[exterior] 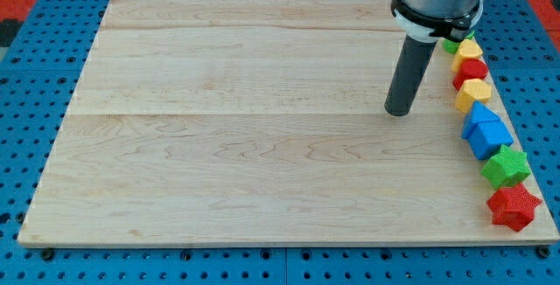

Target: Push the arm parallel to the red circle

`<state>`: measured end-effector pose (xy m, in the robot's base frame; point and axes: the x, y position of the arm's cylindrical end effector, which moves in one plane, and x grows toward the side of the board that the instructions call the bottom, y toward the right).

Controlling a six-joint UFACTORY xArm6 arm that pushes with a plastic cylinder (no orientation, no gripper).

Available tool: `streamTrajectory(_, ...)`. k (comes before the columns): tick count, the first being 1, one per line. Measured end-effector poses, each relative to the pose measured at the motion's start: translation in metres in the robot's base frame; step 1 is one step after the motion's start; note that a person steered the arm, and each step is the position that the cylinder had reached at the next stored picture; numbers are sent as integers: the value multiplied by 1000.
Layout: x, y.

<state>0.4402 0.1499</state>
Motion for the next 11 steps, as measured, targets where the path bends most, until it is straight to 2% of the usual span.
streamTrajectory(1,0,0)
streamTrajectory(2,26,-2)
streamTrajectory(4,176,-21)
streamTrajectory(5,178,-15)
streamTrajectory(6,152,-58)
streamTrajectory(8,-11,-39)
streamTrajectory(9,-41,-39)
streamTrajectory(10,-42,-46)
streamTrajectory(11,-77,-46)
